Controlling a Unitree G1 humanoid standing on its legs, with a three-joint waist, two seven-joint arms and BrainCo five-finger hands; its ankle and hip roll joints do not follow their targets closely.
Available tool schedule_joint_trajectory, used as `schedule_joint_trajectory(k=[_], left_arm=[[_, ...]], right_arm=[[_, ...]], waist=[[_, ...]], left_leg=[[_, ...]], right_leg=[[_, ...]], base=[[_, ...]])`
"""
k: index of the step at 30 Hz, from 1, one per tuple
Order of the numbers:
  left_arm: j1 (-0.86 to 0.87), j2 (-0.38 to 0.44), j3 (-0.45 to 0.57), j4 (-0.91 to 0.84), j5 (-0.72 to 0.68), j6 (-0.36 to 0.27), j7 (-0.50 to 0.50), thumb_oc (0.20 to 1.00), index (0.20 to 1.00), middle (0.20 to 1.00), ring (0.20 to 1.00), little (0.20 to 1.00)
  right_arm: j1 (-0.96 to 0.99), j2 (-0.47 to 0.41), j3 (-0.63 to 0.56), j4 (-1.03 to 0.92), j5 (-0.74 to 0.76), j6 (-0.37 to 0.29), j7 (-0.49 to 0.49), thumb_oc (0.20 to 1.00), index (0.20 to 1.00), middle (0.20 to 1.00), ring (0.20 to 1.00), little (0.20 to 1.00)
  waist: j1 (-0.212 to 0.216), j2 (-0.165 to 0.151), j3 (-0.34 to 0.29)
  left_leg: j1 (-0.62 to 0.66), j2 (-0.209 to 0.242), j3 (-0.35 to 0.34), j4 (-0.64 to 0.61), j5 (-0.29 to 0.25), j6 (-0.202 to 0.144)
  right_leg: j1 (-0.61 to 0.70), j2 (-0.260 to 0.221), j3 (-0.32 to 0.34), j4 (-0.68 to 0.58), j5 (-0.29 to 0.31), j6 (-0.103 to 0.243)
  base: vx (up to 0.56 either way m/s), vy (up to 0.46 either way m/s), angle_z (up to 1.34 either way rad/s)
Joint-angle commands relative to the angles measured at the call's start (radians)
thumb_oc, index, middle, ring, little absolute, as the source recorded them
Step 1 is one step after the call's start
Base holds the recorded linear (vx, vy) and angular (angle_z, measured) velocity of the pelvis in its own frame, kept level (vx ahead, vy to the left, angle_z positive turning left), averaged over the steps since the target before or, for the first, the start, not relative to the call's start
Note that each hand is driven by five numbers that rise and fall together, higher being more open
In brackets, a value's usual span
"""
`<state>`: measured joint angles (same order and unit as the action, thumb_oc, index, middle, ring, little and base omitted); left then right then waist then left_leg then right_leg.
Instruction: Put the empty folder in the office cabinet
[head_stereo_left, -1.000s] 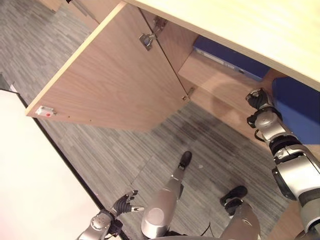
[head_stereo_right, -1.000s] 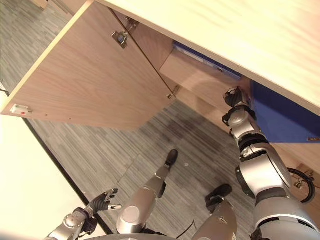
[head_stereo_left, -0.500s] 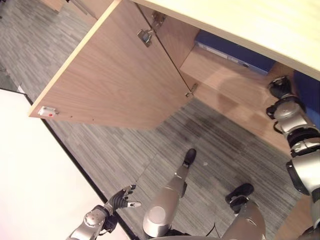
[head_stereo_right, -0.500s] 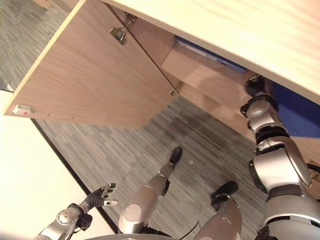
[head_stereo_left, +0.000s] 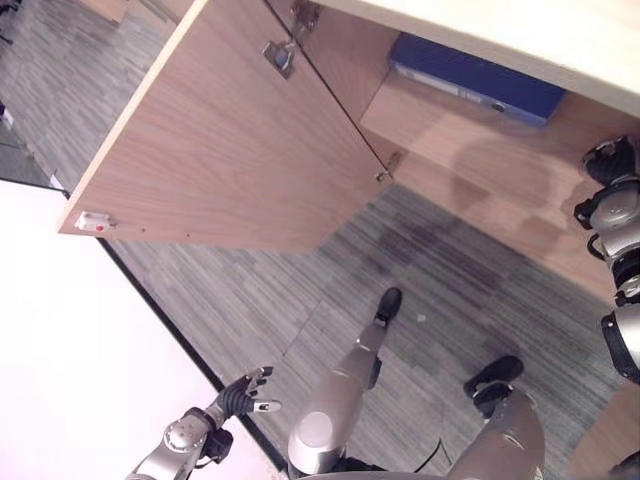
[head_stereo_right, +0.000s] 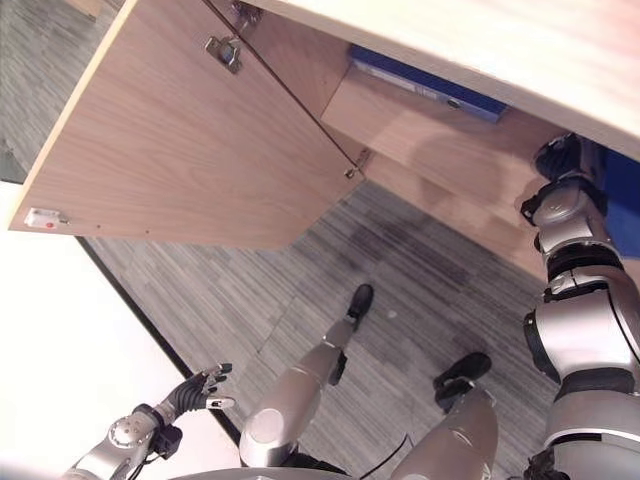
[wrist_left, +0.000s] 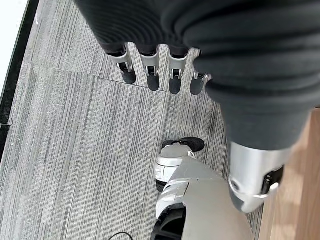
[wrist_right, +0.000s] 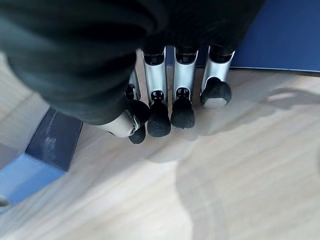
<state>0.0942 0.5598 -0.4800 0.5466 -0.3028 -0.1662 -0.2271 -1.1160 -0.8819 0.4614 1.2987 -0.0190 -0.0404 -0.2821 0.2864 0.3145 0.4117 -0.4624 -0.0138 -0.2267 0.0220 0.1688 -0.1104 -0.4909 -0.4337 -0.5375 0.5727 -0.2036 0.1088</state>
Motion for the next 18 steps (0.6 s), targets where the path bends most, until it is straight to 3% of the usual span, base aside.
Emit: schedule_joint_trajectory(k=[1, 9, 18], left_arm=[[0.057, 0.064, -0.058, -0.025, -0.032, -0.006, -0.009, 1.0, 1.0, 1.0, 1.0, 1.0], [0.078, 0.086, -0.056, -0.025, -0.037, -0.001, -0.032, 1.0, 1.0, 1.0, 1.0, 1.0], [0.088, 0.067, -0.045, 0.006, -0.04, 0.008, -0.034, 1.0, 1.0, 1.0, 1.0, 1.0]], right_arm=[[-0.097, -0.16, 0.082, 0.023, 0.017, -0.012, -0.014, 0.2, 0.2, 0.2, 0.2, 0.2], [-0.187, -0.258, 0.114, 0.039, 0.064, -0.013, -0.019, 0.2, 0.2, 0.2, 0.2, 0.2], [-0.227, -0.216, 0.1, -0.089, 0.17, -0.055, -0.032, 0.2, 0.2, 0.2, 0.2, 0.2]], waist=[[-0.003, 0.034, 0.033], [-0.017, 0.027, 0.028], [-0.04, 0.007, 0.019]], left_leg=[[0.036, 0.022, 0.006, -0.077, -0.058, 0.002], [0.039, 0.019, 0.012, -0.09, -0.06, 0.003], [0.047, 0.026, 0.031, -0.094, -0.069, 0.006]], right_leg=[[-0.023, 0.015, 0.085, -0.035, 0.028, 0.094], [-0.036, 0.011, 0.096, -0.031, 0.033, 0.1], [-0.042, 0.021, 0.121, -0.046, 0.046, 0.102]], base=[[0.0, -0.009, 0.04], [0.0, 0.0, 0.0], [0.01, 0.005, -0.02]])
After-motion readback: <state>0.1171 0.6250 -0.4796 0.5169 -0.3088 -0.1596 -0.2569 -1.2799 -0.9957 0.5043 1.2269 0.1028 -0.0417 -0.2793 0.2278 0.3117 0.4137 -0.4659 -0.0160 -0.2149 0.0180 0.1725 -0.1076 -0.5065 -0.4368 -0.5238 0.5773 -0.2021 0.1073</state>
